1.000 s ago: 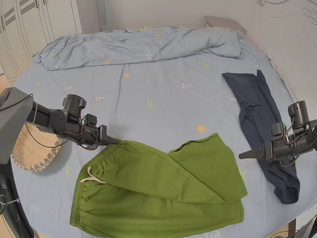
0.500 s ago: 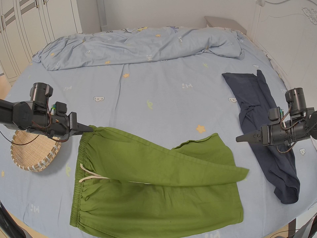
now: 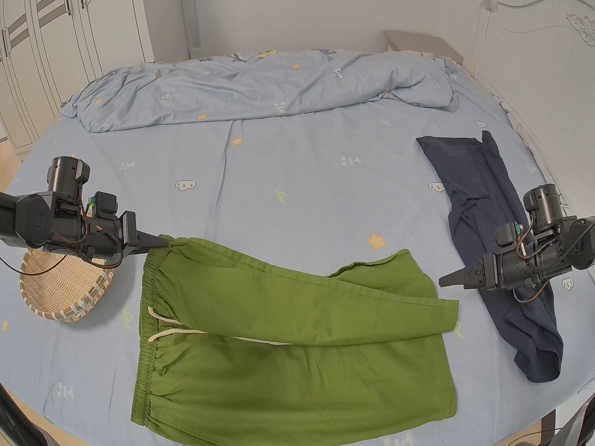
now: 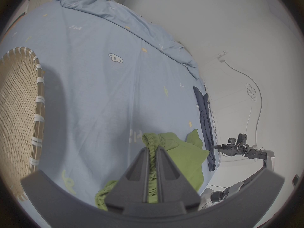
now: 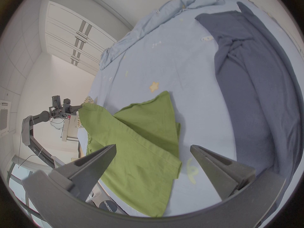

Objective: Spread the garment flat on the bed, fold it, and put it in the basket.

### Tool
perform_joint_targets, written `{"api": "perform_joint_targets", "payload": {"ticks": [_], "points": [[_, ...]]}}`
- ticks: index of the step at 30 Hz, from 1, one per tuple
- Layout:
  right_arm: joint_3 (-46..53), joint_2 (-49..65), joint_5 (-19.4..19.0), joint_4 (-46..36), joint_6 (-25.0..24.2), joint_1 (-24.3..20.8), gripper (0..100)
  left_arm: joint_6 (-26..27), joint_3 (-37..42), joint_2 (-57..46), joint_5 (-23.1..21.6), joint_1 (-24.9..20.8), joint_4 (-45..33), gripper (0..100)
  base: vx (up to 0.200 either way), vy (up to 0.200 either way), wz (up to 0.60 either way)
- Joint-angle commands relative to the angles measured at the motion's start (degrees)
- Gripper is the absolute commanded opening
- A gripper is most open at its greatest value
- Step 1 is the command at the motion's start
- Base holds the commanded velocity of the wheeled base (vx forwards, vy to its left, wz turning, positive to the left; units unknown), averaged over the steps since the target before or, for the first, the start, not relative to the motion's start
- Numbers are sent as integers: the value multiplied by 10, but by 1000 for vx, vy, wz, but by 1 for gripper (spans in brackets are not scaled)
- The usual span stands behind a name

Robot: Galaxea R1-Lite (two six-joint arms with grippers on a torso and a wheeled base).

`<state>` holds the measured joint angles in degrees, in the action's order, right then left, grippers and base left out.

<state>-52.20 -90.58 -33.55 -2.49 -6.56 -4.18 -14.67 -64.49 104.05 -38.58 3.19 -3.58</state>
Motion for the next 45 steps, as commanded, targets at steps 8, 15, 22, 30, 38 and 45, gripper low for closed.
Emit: {"api": "perform_joint_targets", "payload": {"ticks": [8, 15, 22, 30, 38, 45], "points": [[42, -39, -2, 37, 7, 1, 100, 0, 6, 19, 1, 5, 25, 0, 0, 0, 0], [89, -42, -12, 106, 12, -3, 100, 0, 5, 27, 1, 6, 31, 0, 0, 0, 0], [105, -50, -13, 132, 13, -9, 100, -1, 4, 28, 1, 7, 31, 0, 0, 0, 0], [112, -55, -36, 151, 10, -12, 100, -1, 3, 31, 1, 8, 31, 0, 0, 0, 0], [111, -64, -36, 157, 8, -8, 0, -1, 3, 32, 1, 8, 31, 0, 0, 0, 0], [112, -68, -36, 173, 8, 2, 0, -1, 2, 32, 1, 12, 31, 0, 0, 0, 0]]}}
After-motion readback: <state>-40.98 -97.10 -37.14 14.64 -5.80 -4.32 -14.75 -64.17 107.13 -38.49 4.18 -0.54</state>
